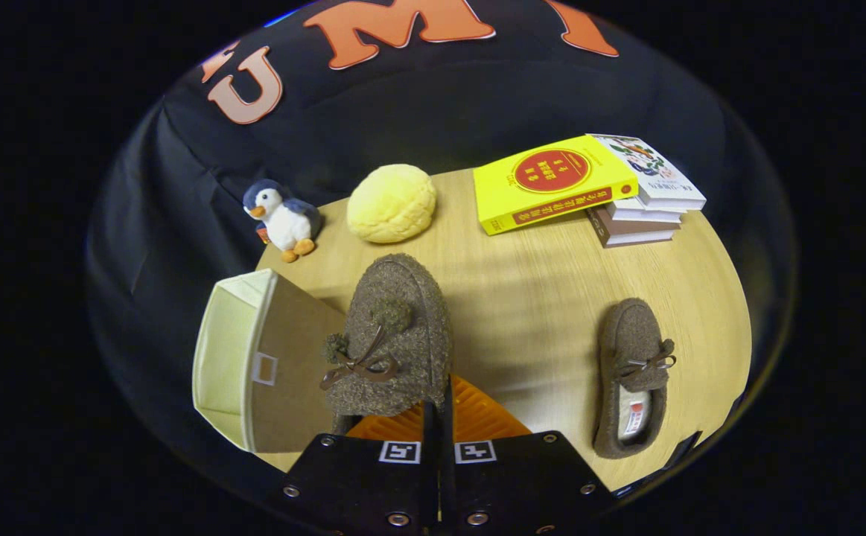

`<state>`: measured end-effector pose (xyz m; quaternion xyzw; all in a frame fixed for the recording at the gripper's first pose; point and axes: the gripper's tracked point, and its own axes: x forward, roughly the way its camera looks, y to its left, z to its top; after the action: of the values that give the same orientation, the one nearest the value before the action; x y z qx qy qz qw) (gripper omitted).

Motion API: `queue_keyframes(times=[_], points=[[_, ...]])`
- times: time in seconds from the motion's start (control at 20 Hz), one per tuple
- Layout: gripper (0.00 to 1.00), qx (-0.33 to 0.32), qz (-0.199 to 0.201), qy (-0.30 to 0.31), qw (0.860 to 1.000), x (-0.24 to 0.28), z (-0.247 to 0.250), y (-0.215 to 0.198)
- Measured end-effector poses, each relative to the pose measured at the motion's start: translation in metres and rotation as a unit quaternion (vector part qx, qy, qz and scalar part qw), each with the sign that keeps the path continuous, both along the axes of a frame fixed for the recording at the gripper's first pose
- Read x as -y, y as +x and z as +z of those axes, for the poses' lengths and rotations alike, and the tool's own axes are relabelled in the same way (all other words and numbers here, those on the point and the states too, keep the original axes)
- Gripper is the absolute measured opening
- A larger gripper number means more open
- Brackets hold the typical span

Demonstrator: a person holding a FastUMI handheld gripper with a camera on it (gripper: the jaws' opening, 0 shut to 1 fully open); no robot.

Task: Open the storage box then place both shoes into the box .Put the left shoe in first, then the right shoe, with the right side of both shoes facing outward in a uniform manner.

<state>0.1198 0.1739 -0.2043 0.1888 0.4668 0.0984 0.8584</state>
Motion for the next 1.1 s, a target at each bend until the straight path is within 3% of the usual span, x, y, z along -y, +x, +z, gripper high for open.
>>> queue_keyframes(times=[0.3, 0.5, 0.8, 1.1], points=[[0.03, 0.027, 0.031, 0.033, 0.999, -0.091, 0.080, 0.005], [0.03, 0.024, 0.049, 0.052, 0.997, -0.157, 0.097, 0.011], [0.03, -0.022, 0.059, 0.058, 0.996, -0.243, 0.065, 0.016], [0.03, -0.072, 0.054, 0.041, 0.995, -0.283, 0.009, 0.018]])
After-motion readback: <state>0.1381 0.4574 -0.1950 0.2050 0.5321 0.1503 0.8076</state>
